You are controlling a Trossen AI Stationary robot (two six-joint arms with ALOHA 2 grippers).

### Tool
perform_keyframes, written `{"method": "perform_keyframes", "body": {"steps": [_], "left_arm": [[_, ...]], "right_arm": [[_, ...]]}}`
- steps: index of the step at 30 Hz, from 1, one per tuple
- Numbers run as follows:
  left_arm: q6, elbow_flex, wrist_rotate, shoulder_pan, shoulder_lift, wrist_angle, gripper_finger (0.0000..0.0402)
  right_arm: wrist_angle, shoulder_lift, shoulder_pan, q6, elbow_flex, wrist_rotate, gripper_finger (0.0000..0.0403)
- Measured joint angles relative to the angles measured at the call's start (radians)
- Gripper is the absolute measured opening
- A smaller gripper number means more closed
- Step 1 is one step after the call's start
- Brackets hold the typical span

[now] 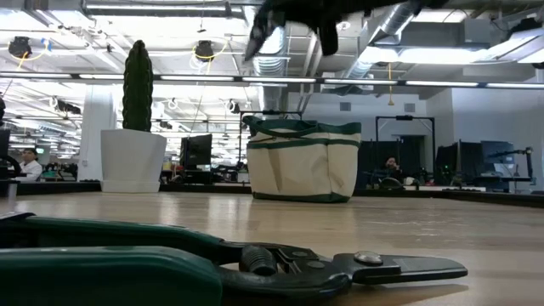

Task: Pick & Place Garden tools in Gardening bag
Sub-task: Put the shear scissor into the side pocket of the gardening bag

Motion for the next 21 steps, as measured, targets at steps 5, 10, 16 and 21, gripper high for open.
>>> {"method": "perform_keyframes", "body": {"steps": [5, 10, 16, 21], "left_arm": [[-0.002, 0.0, 0.0, 0.0, -0.002, -0.054, 0.0085], [-0.003, 0.0, 0.0, -0.002, -0.001, -0.12, 0.0085], [0.002, 0.0, 0.0, -0.002, 0.005, -0.122, 0.0085], [0.032, 0.0, -0.005, -0.002, 0.005, -0.121, 0.0085]], "right_arm": [[-0.105, -0.03, -0.085, -0.013, 0.003, -0.17, 0.0056], [-0.413, -0.082, -0.165, -0.103, 0.085, -0.251, 0.0056], [-0.607, -0.097, -0.255, -0.205, 0.169, -0.366, 0.0056], [-0.655, -0.086, -0.345, -0.285, 0.173, -0.485, 0.0056]]}}
